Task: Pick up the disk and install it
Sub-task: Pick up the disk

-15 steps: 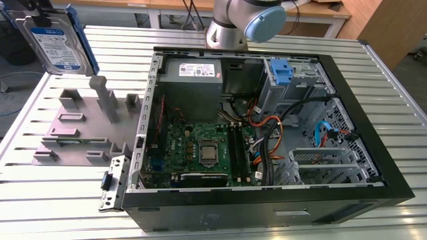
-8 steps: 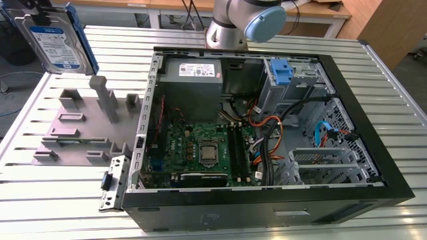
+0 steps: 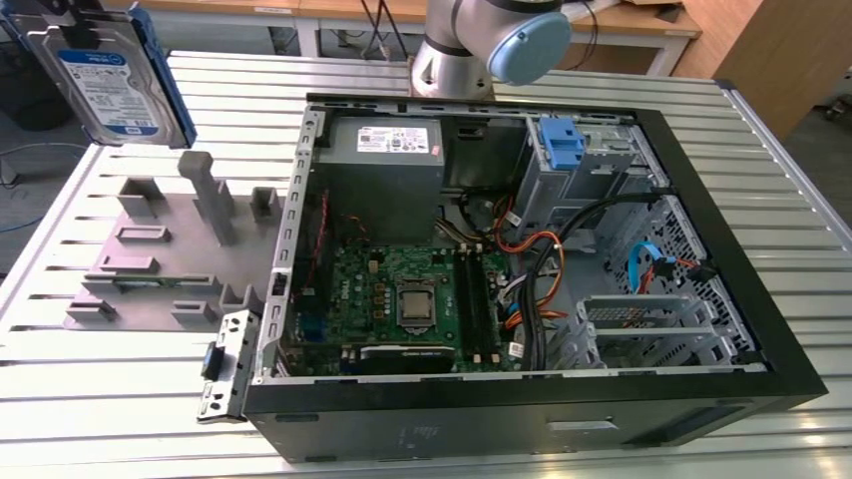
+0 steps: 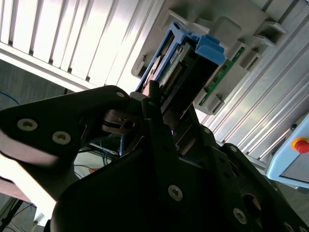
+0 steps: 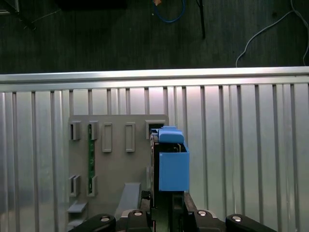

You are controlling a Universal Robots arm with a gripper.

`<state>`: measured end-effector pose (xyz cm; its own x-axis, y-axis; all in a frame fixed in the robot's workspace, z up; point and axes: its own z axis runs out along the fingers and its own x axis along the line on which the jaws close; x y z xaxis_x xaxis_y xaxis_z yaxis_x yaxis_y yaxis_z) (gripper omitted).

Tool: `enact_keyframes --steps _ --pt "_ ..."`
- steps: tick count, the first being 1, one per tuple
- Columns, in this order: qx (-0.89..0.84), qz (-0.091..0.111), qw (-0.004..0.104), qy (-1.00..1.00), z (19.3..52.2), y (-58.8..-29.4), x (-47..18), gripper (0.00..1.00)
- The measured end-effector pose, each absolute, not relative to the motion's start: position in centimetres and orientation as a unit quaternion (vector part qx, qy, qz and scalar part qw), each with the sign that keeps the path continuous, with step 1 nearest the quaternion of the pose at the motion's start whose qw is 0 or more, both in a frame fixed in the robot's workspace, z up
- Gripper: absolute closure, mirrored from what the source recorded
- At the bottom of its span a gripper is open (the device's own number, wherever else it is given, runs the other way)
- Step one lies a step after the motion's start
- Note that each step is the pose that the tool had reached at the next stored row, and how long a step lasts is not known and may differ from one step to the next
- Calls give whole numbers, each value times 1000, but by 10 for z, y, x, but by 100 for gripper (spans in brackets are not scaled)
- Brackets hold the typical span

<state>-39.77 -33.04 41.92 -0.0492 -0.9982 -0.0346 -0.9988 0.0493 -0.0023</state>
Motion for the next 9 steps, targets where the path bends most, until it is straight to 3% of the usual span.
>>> enact_keyframes --steps 9 --pt "-689 11 13 724 422 -330 -398 65"
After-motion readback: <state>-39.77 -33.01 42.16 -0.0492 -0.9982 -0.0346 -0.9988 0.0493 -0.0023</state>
